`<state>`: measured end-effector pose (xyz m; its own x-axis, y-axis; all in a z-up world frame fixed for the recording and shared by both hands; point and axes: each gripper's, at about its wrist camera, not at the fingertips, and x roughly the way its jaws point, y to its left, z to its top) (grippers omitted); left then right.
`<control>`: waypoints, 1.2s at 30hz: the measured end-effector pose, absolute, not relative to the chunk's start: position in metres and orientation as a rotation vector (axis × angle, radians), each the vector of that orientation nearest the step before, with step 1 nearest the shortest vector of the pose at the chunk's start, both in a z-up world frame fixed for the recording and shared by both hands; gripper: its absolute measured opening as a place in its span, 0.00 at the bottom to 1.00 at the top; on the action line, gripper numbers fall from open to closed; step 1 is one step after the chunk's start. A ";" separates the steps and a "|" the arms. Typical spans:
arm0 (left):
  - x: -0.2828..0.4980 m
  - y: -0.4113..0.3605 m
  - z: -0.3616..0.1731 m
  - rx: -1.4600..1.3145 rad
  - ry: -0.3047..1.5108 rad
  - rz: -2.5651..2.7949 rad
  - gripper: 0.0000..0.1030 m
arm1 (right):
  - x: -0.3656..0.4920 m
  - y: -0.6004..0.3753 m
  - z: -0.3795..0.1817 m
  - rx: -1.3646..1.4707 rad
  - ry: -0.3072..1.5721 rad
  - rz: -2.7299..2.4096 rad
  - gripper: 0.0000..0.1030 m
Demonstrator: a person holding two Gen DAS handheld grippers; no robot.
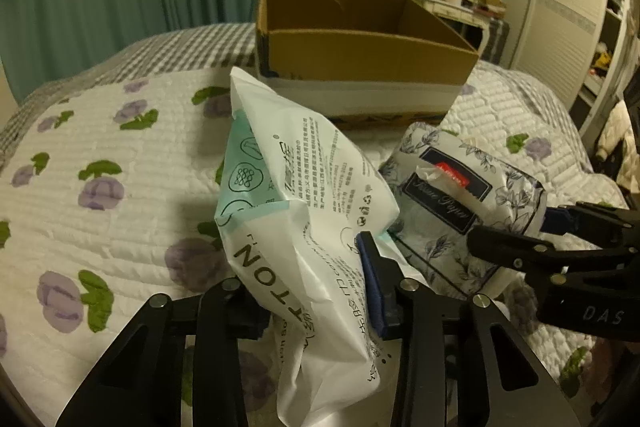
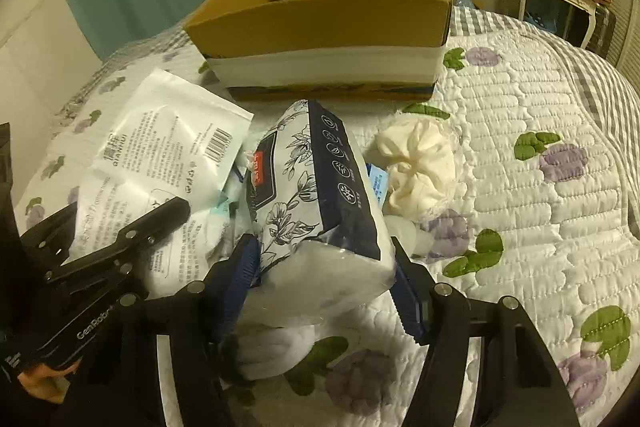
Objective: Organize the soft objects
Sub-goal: 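Grasp the white cotton-pad bag with the left tool while the right grasps the floral tissue pack, then carry both packs over the cardboard box and open both tools to drop them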
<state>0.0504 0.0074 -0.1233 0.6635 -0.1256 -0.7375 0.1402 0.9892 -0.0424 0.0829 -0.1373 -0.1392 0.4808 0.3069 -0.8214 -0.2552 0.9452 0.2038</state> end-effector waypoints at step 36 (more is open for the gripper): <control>0.000 0.032 0.015 -0.032 0.533 -0.161 0.24 | -0.023 -0.148 0.039 -0.105 0.375 0.161 0.49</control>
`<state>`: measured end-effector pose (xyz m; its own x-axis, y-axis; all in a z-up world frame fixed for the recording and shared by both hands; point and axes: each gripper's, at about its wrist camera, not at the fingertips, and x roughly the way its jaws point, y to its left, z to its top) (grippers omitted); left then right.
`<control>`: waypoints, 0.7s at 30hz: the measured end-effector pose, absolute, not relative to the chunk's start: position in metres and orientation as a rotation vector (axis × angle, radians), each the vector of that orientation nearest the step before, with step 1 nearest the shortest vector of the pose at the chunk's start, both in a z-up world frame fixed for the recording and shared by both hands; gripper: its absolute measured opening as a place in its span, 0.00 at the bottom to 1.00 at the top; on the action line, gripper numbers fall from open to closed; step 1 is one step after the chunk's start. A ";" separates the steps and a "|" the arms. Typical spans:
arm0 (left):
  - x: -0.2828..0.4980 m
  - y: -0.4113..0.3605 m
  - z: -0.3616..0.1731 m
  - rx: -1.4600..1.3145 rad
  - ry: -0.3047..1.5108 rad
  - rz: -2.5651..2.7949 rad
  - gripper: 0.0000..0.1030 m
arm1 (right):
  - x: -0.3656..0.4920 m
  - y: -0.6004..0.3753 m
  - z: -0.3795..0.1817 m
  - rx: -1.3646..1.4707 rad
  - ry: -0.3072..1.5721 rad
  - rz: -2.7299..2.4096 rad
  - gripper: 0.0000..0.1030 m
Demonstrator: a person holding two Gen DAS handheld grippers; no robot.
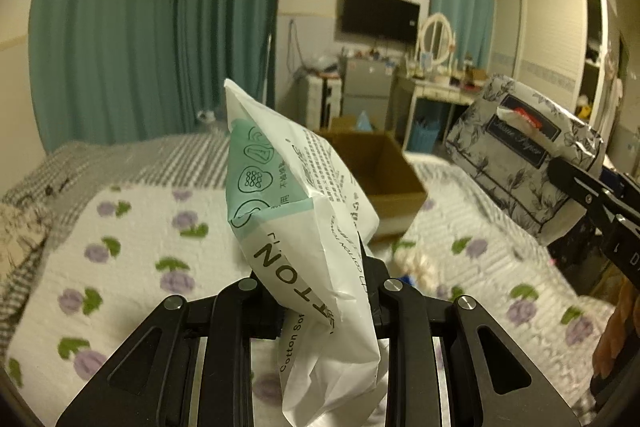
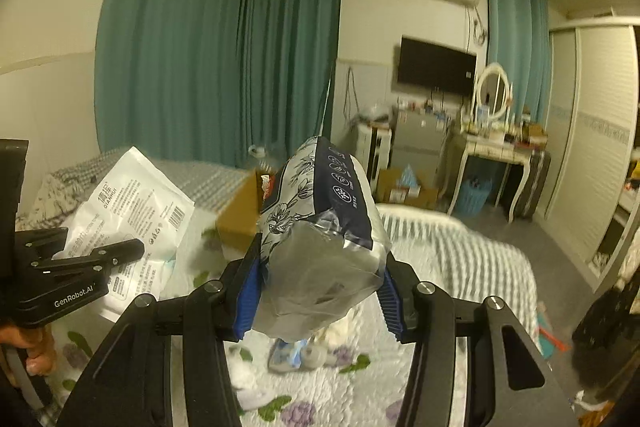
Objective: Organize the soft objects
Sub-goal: 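Carry both packs over the cardboard box and open both tools to drop them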
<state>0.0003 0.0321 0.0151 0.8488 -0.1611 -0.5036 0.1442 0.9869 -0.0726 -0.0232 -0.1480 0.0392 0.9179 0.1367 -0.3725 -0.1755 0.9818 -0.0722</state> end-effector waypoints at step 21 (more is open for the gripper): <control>0.136 0.005 0.051 0.085 0.415 -0.167 0.24 | 0.108 -0.119 0.088 -0.241 0.305 0.161 0.49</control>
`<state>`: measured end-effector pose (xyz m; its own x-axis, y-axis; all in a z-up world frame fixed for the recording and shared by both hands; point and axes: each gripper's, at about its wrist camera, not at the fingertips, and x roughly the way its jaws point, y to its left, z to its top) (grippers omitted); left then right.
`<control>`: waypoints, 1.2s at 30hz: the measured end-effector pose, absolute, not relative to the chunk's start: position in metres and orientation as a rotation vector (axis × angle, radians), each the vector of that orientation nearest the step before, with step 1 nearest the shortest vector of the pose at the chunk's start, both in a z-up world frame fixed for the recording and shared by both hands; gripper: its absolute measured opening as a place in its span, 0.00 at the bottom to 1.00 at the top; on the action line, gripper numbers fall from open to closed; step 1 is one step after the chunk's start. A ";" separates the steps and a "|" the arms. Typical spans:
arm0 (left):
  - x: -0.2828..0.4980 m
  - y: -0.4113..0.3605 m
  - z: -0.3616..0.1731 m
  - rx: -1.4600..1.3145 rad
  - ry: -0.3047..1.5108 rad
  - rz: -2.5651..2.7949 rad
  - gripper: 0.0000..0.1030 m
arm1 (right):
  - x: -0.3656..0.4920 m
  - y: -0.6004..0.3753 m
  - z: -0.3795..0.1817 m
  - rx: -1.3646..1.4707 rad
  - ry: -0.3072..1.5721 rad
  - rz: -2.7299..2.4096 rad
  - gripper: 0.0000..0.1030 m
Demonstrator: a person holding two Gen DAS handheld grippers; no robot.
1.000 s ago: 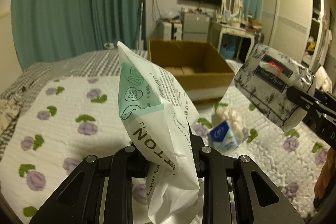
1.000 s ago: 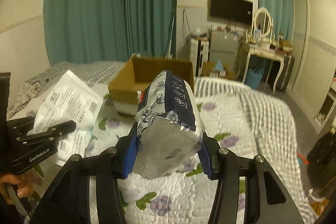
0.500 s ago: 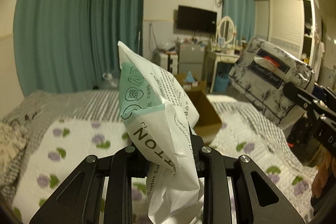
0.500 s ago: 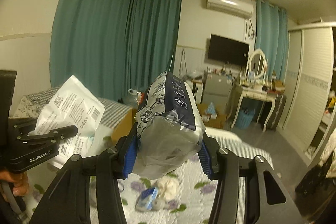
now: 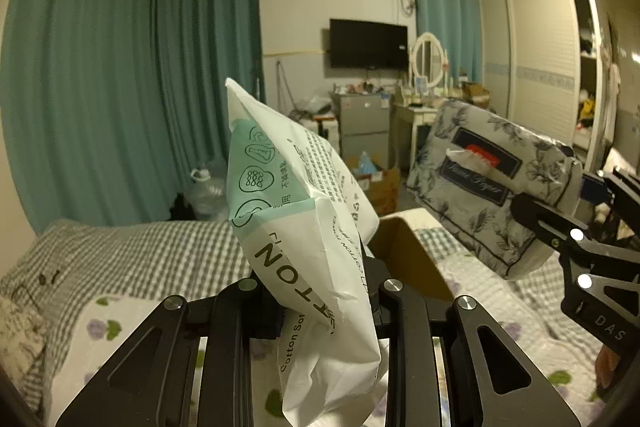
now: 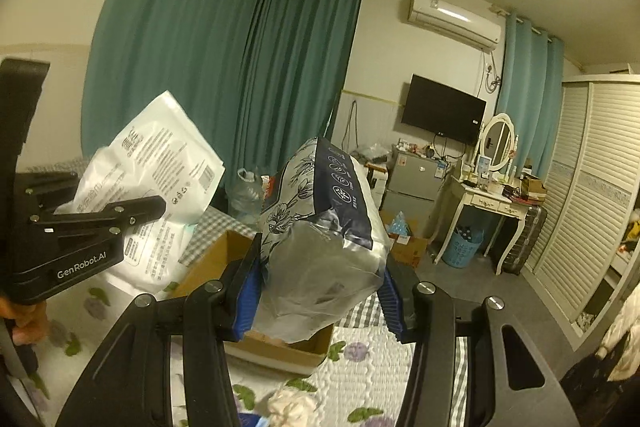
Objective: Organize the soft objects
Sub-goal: 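Carry both packs over the cardboard box and open both tools to drop them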
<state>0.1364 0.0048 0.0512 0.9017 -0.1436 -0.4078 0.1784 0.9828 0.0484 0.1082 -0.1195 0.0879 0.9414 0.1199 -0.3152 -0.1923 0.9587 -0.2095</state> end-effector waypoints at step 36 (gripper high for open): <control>0.220 -0.002 -0.024 0.171 0.581 -0.040 0.87 | 0.237 -0.113 -0.033 -0.394 0.539 0.093 0.79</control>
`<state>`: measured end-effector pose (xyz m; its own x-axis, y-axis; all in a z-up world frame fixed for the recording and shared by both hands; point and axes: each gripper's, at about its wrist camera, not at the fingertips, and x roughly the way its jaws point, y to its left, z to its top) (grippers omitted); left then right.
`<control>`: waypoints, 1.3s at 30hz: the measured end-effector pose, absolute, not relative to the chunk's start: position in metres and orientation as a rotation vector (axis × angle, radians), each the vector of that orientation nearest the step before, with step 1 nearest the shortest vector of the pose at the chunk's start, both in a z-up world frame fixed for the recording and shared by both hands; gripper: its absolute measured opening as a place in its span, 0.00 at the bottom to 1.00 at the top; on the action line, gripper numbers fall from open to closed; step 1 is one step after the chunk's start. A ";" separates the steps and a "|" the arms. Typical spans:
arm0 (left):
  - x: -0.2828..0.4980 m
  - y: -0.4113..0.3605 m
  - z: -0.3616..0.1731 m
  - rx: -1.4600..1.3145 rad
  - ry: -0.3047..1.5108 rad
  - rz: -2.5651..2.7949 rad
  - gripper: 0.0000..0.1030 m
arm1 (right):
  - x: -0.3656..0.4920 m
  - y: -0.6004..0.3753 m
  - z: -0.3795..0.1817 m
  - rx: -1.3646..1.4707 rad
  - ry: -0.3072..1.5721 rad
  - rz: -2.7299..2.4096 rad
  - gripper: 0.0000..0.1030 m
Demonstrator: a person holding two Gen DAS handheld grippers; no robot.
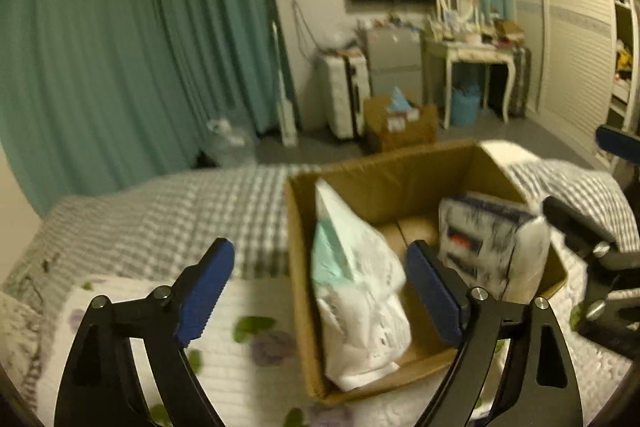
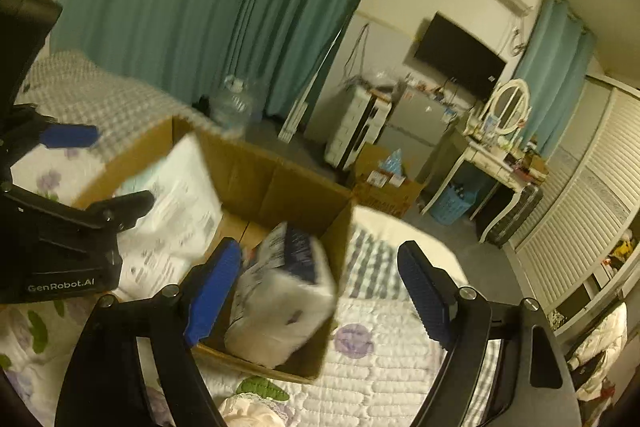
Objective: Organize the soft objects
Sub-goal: 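Carry both packs over the cardboard box and open both tools to drop them, then withdraw both tools from the box toward the remaining items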
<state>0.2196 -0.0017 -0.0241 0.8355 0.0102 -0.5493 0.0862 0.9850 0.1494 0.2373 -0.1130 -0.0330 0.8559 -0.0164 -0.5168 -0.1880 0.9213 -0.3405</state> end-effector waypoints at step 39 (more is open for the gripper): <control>0.038 0.058 0.059 -0.038 0.316 -0.008 1.00 | 0.040 -0.143 0.111 -0.117 0.314 0.070 1.00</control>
<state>0.0383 0.0585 0.0595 0.9505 -0.0142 -0.3105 0.0022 0.9992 -0.0388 0.0401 -0.1427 0.1114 0.9488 0.0504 -0.3118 -0.0869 0.9908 -0.1042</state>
